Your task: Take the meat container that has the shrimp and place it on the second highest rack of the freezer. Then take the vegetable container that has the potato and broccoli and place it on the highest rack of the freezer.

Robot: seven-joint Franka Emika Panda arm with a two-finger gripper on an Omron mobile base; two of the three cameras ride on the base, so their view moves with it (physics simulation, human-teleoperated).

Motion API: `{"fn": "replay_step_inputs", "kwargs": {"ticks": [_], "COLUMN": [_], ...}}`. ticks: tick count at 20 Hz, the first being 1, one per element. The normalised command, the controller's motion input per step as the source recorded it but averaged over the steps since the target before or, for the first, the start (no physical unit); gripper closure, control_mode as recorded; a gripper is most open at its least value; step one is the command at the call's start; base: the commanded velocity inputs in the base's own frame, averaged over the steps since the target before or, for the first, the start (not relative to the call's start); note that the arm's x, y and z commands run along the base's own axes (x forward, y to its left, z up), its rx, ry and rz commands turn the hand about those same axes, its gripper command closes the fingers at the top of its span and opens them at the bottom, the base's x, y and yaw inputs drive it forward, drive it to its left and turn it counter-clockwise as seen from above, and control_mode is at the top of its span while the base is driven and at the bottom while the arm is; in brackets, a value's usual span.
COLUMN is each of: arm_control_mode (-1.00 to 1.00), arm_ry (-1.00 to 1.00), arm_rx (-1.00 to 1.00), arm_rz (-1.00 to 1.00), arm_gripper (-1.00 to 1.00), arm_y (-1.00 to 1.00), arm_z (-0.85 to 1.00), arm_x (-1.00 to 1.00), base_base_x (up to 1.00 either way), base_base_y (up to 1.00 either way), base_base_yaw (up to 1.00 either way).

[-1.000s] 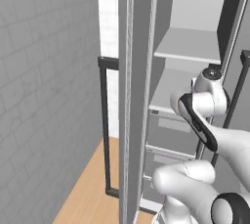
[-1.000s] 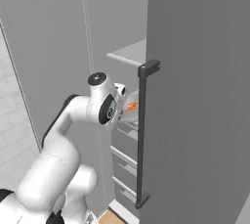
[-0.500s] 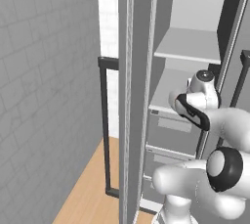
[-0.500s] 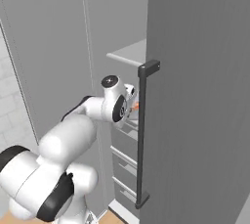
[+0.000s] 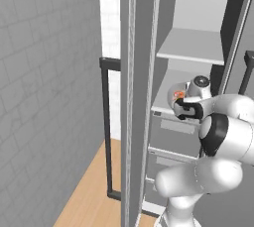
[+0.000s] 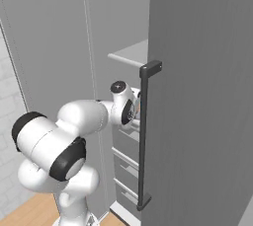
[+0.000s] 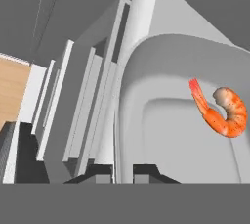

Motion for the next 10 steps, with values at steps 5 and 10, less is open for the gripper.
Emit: {"fn": "replay_step_inputs", "kwargs": {"ticks": [5,10], "arm_control_mode": [-1.00,-1.00], "arm_ry": [-0.01,0.00], "arm_rx": [0.00,0.00], "arm_rz": [-0.01,-0.09], "arm_gripper": [1.00,1.00], "arm_y": [-0.07,-0.19], "arm_z": [-0.12,-0.02], "arm_x": [0.53,0.39], "base_base_x": [0.00,0.00], "base_base_y": [0.00,0.00], "base_base_yaw": [0.00,0.00]}}
